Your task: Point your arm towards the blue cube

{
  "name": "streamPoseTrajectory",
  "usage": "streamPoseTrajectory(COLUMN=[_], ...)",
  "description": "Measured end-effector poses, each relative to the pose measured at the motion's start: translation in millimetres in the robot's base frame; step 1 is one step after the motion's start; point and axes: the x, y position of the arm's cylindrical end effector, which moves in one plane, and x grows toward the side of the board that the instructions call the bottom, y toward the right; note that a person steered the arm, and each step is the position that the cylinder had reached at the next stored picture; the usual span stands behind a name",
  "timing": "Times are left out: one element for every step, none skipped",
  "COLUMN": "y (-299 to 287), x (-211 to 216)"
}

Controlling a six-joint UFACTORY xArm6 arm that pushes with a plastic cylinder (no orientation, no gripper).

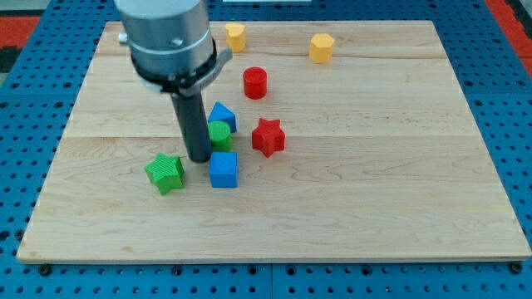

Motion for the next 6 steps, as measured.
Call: streamPoseTrajectory(y=[-8.4,-2.3,19.1,81.9,56.3,42.4], x=[32.1,93.8,114.3,114.7,107.8,57.3])
